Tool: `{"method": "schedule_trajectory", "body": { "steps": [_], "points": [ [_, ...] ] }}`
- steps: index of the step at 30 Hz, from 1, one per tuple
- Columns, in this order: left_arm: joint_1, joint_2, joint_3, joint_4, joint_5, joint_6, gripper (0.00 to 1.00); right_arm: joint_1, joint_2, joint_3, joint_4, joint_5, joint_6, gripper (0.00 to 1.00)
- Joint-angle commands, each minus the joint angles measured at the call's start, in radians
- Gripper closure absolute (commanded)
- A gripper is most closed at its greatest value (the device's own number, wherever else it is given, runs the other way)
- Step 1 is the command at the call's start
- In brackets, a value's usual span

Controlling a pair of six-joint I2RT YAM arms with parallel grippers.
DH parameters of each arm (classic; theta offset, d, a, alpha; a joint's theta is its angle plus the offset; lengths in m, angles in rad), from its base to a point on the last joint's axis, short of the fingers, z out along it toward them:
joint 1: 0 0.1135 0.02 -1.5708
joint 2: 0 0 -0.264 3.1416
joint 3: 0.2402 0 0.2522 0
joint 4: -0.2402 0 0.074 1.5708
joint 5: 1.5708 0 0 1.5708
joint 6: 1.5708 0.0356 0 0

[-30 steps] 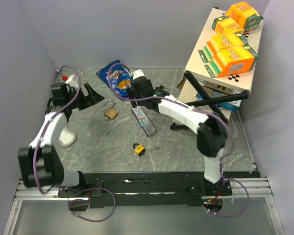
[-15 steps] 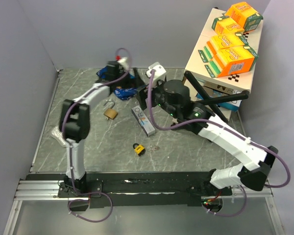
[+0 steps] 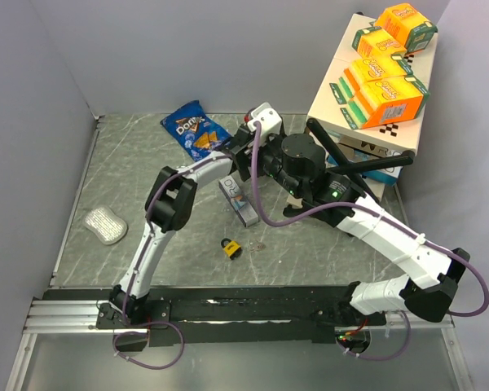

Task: Lock with the key
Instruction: Pick up the lock from the center of the board.

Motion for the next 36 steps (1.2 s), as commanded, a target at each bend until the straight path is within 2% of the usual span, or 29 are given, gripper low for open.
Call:
{"method": "schedule_trajectory", "body": {
  "steps": [1,7,13,15,21,22,24,26,31,33,36],
  "points": [
    [-0.008,0.035,0.067,-0.017,-0.109,0.028,0.04,0.004,-0.034,-0.016,0.033,0.016,-0.023,0.15],
    [-0.032,0.103,0.128,-0.031,-0.152,0.073,0.07,0.001,-0.034,-0.027,0.042,0.025,-0.025,0.15],
    [-0.085,0.199,0.308,-0.107,-0.192,0.146,0.11,-0.014,-0.027,-0.019,0.041,0.024,-0.02,0.15],
    [-0.091,0.235,0.375,-0.144,-0.195,0.155,0.16,-0.02,-0.028,-0.016,0.041,0.033,-0.017,0.15],
    [-0.089,0.229,0.357,-0.175,-0.252,0.178,0.38,-0.034,-0.041,-0.018,0.038,0.034,-0.002,0.15],
    [-0.083,0.227,0.337,-0.184,-0.253,0.178,0.42,-0.036,-0.042,-0.019,0.039,0.034,-0.002,0.15],
    [-0.074,0.204,0.314,-0.231,-0.244,0.16,0.56,-0.033,-0.047,-0.021,0.041,0.033,0.001,0.15],
    [-0.059,0.13,0.215,-0.229,-0.211,0.151,0.73,-0.037,-0.051,-0.022,0.038,0.031,0.007,0.15],
    [-0.054,-0.131,-0.196,-0.034,-0.073,0.209,0.84,-0.037,-0.077,-0.045,0.027,0.004,0.015,0.16],
    [-0.054,-0.205,-0.243,-0.037,-0.043,0.235,0.89,-0.04,-0.082,-0.045,0.013,-0.015,0.024,0.16],
    [-0.052,-0.207,-0.229,-0.095,-0.034,0.261,0.91,-0.042,-0.087,-0.045,0.004,-0.033,0.029,0.16]
  ]
}}
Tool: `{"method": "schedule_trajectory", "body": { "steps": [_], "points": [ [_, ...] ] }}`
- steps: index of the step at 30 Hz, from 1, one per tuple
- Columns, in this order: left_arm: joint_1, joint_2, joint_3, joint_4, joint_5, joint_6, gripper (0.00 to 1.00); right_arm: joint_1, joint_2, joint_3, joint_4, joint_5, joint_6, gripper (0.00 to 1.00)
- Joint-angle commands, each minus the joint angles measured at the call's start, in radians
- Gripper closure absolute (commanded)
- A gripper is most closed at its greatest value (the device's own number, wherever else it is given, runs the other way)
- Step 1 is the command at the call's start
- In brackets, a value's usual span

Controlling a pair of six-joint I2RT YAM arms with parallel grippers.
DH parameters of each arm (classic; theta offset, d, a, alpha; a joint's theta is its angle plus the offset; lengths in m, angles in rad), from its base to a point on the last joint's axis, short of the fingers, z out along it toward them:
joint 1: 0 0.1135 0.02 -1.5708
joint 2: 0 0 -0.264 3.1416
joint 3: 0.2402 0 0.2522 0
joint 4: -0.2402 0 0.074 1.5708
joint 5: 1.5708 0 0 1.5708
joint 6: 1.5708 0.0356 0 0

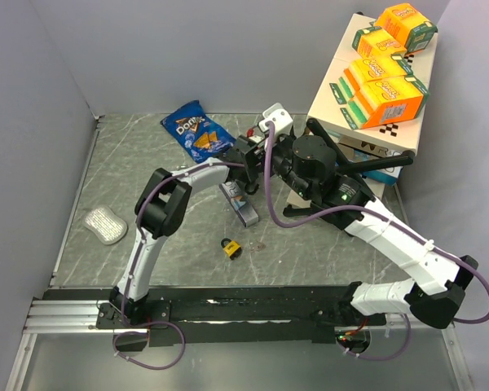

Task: Lock with the key
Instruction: Pick up the lock from the center of the board.

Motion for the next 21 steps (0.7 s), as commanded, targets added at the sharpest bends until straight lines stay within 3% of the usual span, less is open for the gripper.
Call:
{"method": "schedule_trajectory", "body": {
  "steps": [1,4,12,21],
  "points": [
    [-0.005,-0.038,0.034,-0.029,0.064,0.064,0.92,-0.008,-0.033,-0.002,0.007,-0.027,0.019,0.16],
    [0.01,-0.001,0.085,-0.03,0.066,0.056,0.99,-0.008,-0.033,-0.002,0.007,-0.035,0.021,0.15],
    [0.078,0.007,0.3,0.017,0.205,-0.018,0.99,-0.009,-0.037,0.012,-0.016,-0.084,0.015,0.15],
    [0.167,-0.274,0.066,0.051,0.435,0.008,0.99,-0.028,-0.06,0.033,-0.04,-0.188,-0.017,0.11]
  ]
}}
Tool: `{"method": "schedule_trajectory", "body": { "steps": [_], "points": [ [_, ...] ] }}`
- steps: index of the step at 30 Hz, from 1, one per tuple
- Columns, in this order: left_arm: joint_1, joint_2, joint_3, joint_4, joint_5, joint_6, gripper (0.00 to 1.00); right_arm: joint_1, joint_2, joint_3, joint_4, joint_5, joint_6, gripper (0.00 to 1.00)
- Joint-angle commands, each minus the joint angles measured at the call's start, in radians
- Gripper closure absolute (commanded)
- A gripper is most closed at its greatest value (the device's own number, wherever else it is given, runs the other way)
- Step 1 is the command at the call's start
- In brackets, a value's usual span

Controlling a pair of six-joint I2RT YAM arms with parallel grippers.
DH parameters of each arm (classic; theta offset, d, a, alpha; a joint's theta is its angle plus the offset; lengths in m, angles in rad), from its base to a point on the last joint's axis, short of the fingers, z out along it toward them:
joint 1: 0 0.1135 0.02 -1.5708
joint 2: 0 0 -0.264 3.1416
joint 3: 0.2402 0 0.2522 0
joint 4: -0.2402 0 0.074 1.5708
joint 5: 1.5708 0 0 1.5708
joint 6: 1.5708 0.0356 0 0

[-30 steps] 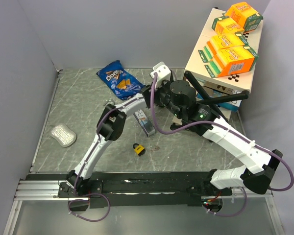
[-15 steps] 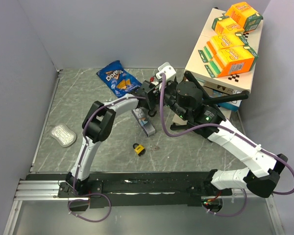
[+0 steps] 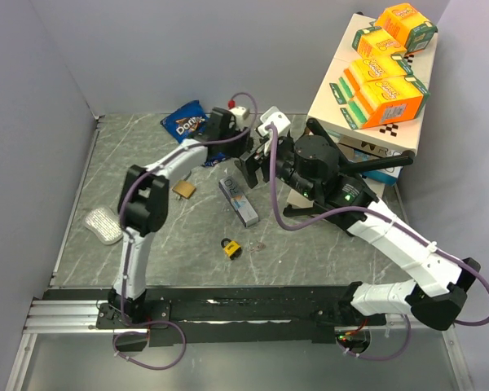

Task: Lock with the key
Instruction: Pick up the lock from the center of the board.

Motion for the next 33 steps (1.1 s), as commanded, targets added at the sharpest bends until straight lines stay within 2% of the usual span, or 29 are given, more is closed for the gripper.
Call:
{"method": "schedule_trajectory", "body": {
  "steps": [1,3,4,7,8,11,14,21,24,27,33],
  "points": [
    [0.046,-0.275,-0.093,0.084,0.196,0.014,0.99,-0.023,-0.05,0.034,-0.017,-0.076,-0.022,0.07],
    [0.084,-0.345,-0.185,0.076,0.255,0.034,0.99,-0.031,-0.054,0.041,-0.038,-0.132,-0.036,0.04],
    [0.099,-0.412,-0.216,0.066,0.33,0.044,0.99,-0.037,-0.057,0.042,-0.044,-0.159,-0.039,0.01],
    [0.156,-0.522,-0.298,-0.013,0.456,0.087,0.99,-0.054,-0.073,0.025,-0.064,-0.258,-0.059,0.0],
    [0.168,-0.544,-0.305,-0.101,0.491,0.119,0.99,-0.068,-0.083,0.013,-0.06,-0.289,-0.061,0.0],
    [0.214,-0.627,-0.334,-0.233,0.648,0.202,0.99,-0.086,-0.144,-0.094,0.008,-0.407,-0.084,0.0],
    [0.236,-0.727,-0.393,-0.361,0.738,0.262,0.99,-0.089,-0.195,-0.209,0.083,-0.508,-0.145,0.0],
    [0.238,-0.954,-0.537,-0.524,0.843,0.29,0.99,-0.089,-0.204,-0.329,0.072,-0.708,-0.361,0.0],
    [0.236,-1.003,-0.569,-0.565,0.903,0.284,0.99,-0.088,-0.198,-0.357,0.063,-0.777,-0.443,0.0],
    [0.225,-1.029,-0.601,-0.577,0.932,0.253,0.99,-0.088,-0.196,-0.38,0.078,-0.838,-0.509,0.04],
    [0.16,-1.031,-0.627,-0.593,0.946,0.212,0.99,-0.066,-0.173,-0.384,0.124,-0.855,-0.592,0.06]
  ]
}}
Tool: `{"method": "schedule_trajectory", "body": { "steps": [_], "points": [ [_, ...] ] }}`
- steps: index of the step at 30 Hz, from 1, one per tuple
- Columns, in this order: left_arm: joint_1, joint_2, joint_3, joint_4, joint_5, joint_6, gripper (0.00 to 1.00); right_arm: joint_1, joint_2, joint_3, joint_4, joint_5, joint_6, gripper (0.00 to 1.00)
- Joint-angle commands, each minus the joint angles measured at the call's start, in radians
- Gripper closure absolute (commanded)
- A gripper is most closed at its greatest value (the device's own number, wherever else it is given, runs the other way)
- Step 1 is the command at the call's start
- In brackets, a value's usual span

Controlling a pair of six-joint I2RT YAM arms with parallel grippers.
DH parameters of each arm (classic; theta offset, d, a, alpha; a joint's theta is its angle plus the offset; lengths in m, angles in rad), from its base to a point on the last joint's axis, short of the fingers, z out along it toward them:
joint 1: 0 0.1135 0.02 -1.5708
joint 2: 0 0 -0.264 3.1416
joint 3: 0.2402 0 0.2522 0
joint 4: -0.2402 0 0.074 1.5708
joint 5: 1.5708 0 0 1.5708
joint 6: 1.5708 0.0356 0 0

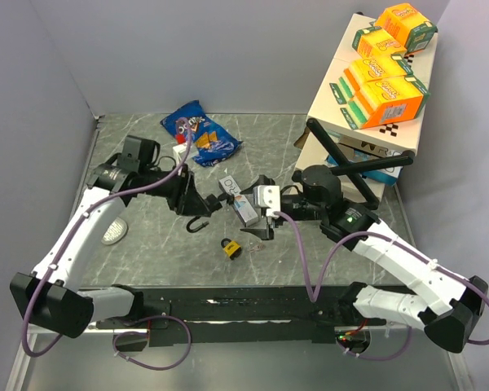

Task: Lock with the key
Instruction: Pick up the lock from the center of the board.

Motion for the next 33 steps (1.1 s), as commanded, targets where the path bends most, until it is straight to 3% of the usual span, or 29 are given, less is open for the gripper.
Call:
{"method": "schedule_trajectory", "body": {
  "steps": [1,11,33],
  "points": [
    [-0.057,-0.019,-0.003,0.026,0.089,-0.053,0.99,0.014,0.022,0.01,0.079,-0.064,-0.116,0.07],
    [-0.106,0.015,0.003,0.046,0.129,-0.09,0.99,0.065,0.06,0.004,0.099,-0.056,-0.208,0.13],
    [-0.164,0.052,0.024,0.047,0.169,-0.096,0.99,0.137,0.138,-0.022,0.085,-0.007,-0.358,0.41]
  ]
}}
